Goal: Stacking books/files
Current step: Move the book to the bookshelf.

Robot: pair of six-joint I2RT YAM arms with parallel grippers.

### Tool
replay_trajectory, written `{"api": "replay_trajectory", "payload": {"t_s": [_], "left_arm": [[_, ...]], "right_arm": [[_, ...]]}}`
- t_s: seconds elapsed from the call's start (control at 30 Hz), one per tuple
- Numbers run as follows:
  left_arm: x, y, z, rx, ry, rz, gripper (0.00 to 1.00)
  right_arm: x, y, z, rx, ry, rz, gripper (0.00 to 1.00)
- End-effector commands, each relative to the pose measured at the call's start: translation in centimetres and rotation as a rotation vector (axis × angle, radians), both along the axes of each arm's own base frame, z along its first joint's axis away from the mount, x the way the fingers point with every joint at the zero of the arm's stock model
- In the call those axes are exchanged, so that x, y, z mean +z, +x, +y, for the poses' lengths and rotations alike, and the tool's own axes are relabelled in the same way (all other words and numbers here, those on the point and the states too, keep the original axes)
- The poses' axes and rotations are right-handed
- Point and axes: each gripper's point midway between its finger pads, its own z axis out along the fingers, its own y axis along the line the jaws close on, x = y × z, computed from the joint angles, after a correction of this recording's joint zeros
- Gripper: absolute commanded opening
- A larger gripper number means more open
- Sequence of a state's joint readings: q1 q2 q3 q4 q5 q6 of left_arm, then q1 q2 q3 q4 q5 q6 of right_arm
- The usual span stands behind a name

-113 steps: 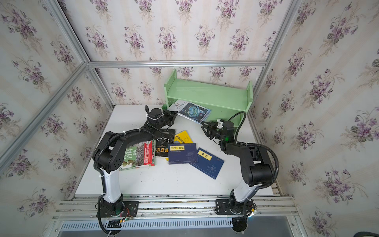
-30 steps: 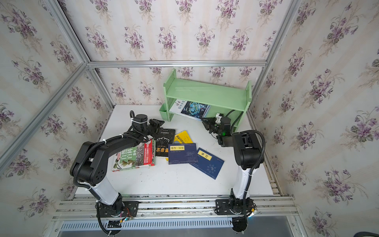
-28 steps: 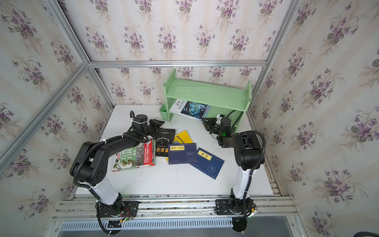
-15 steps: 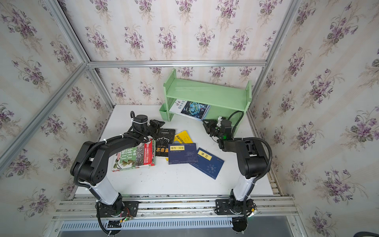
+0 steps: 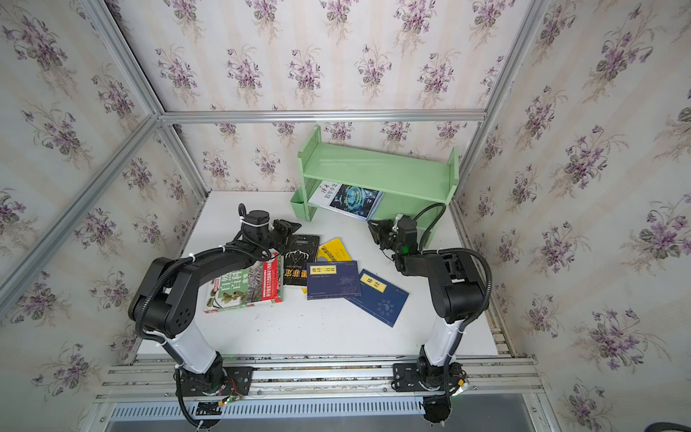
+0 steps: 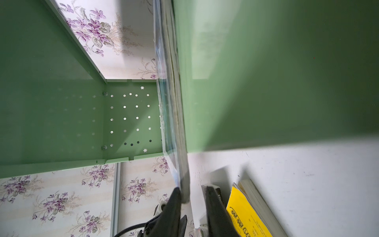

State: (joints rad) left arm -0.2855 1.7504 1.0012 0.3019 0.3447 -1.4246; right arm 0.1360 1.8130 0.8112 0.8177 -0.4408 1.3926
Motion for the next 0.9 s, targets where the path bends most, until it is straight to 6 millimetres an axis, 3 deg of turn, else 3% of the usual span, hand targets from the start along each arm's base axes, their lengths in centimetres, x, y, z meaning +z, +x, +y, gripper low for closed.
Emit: {"api": "replay_trajectory", "payload": {"t_s": [0.0, 0.27, 0.87], "left_arm": [[0.2, 0.2, -0.3, -0.007, -0.024, -0.006, 0.50], [-0.3, 0.3, -0.2, -0.008, -0.037, 0.009, 0.50], [-0.7, 0.7, -0.2, -0.009, -0.042, 0.017, 0.50]], "right_arm": [[1.5, 1.0, -0.1, -0.028, 0.019, -0.064, 0.23], [2.2, 1.9, -0.5, -0.063, 0.022, -0.113, 0.06], [2.4, 3.1, -1.2, -0.102, -0.018, -0.119, 0.04]]}}
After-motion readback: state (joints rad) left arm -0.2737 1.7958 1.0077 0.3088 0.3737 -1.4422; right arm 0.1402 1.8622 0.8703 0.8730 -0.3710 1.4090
